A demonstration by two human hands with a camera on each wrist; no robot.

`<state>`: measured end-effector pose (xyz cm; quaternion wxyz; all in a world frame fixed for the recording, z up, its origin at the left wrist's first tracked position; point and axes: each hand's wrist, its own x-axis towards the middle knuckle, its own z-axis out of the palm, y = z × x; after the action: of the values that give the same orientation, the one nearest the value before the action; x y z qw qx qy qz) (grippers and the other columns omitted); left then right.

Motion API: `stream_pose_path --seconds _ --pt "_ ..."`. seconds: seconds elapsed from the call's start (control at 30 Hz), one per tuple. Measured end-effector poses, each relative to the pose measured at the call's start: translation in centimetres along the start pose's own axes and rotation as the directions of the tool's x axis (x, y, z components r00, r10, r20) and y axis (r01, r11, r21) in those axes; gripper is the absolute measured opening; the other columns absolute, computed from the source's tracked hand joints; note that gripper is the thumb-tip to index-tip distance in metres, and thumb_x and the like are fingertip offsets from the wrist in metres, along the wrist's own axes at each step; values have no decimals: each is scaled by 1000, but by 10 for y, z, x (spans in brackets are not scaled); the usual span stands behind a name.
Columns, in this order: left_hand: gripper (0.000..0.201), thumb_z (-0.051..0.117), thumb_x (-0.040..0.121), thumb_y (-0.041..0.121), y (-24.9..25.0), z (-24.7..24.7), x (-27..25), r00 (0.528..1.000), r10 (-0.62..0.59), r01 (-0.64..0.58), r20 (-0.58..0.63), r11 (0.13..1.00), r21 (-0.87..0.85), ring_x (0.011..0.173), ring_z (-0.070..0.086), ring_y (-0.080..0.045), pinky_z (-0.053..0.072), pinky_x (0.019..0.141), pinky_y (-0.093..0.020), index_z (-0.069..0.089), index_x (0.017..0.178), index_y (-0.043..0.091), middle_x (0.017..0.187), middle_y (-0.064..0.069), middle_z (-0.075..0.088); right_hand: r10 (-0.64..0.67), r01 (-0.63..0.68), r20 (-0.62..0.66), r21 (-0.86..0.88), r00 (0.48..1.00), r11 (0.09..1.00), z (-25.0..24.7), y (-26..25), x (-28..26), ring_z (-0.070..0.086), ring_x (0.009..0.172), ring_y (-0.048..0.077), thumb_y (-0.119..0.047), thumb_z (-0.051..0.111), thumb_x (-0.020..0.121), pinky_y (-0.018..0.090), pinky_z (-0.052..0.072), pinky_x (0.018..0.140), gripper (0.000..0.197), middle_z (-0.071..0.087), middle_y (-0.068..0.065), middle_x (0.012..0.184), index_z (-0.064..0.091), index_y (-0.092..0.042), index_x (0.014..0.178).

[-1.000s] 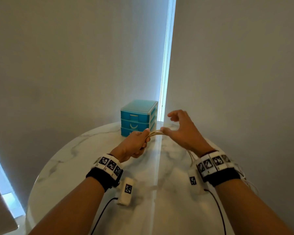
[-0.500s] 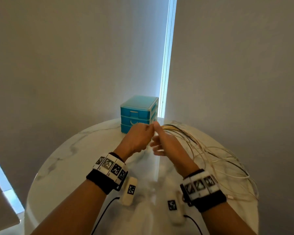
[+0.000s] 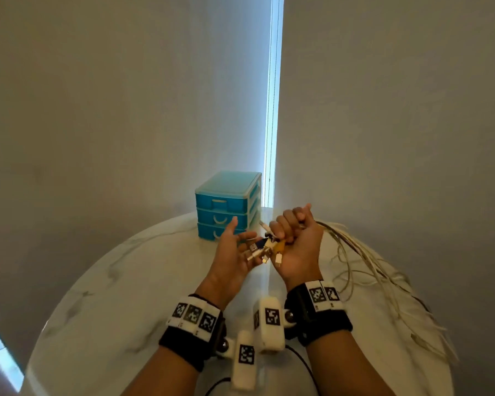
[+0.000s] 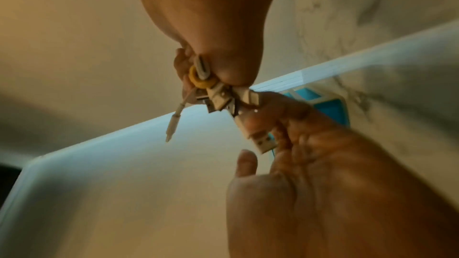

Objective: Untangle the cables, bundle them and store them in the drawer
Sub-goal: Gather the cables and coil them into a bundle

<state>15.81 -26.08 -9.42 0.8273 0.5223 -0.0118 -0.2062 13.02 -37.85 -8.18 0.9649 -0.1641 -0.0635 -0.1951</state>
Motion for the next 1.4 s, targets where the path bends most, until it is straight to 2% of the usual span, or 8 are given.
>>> stream_pose_path --seconds 0.13,0.27,0.4,0.67,0.87,1.03,1.2,1.4 --pt "64 44 104 66 -9 20 9 997 37 -31 65 995 -96 76 67 -24 53 74 -37 69 92 9 84 -15 68 -20 21 -35 20 999 1000 -14 2 0 18 38 10 -43 67 103 24 30 41 57 26 -6 46 35 -23 61" --pt "67 44 101 71 -22 24 17 997 35 -13 75 962 -271 69 65 -24 53 77 -39 66 100 7 73 -11 66 -35 32 -39 -71 999 997 -10 2 -5 31 34 11 -42 67 103 27 43 45 61 28 -4 42 31 -22 58" --pt "66 46 101 71 -23 26 22 997 53 -24 59 911 -413 49 51 -18 45 58 -33 64 91 9 58 -5 50 58 -68 -46 -260 997 963 -9 14 -14 38 40 15 -37 69 102 31 46 60 62 32 0 41 30 -21 58" --pt "70 30 105 71 -18 21 27 973 232 -230 9 968 -106 99 61 -19 44 93 -40 74 106 16 101 -1 76 -74 70 -21 -157 997 985 -20 -10 -7 25 31 10 -42 63 106 25 33 40 62 28 -4 40 34 -21 55" --pt "76 32 103 73 -24 30 14 982 107 -101 153 994 -49 105 70 -23 54 91 -38 70 125 11 109 -12 77 -189 179 -7 -275 982 944 -14 -17 -13 24 41 14 -56 61 104 30 38 49 66 24 1 47 28 -18 62" --pt "80 24 106 72 -21 39 3 972 78 -53 221 992 -115 63 59 -20 52 85 -38 52 61 12 59 -12 52 -129 157 99 -381 987 911 -6 -6 -23 31 48 15 -54 55 107 32 44 61 69 22 2 50 28 -16 56" --pt "77 29 104 74 0 34 4 979 -14 60 206 973 -221 61 54 -21 53 94 -42 60 81 8 58 -8 45 -71 148 196 -411 978 900 5 -2 -28 39 50 15 -47 53 105 31 50 68 68 30 2 47 19 -15 57" --pt "73 34 107 67 2 29 -2 975 -55 97 216 977 -190 78 66 -25 52 105 -50 60 137 6 72 -11 63 -100 159 167 -391 981 907 3 -12 -22 37 41 15 -40 55 110 31 42 55 68 30 1 43 30 -16 51"
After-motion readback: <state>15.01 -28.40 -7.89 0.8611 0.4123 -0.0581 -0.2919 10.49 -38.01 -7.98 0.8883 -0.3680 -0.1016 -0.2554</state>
